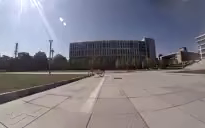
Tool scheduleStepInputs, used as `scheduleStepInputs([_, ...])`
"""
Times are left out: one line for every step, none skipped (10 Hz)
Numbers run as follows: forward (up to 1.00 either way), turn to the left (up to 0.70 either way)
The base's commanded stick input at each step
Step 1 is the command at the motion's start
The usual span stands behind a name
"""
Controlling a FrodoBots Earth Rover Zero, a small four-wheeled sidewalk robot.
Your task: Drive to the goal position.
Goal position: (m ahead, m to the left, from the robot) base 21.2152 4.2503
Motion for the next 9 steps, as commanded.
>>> scheduleStepInputs([0.06,0.00])
scheduleStepInputs([0.06,0.00])
scheduleStepInputs([0.06,0.00])
scheduleStepInputs([0.06,0.00])
scheduleStepInputs([0.06,0.00])
scheduleStepInputs([0.06,0.00])
scheduleStepInputs([0.06,0.00])
scheduleStepInputs([0.06,0.00])
scheduleStepInputs([0.06,0.00])
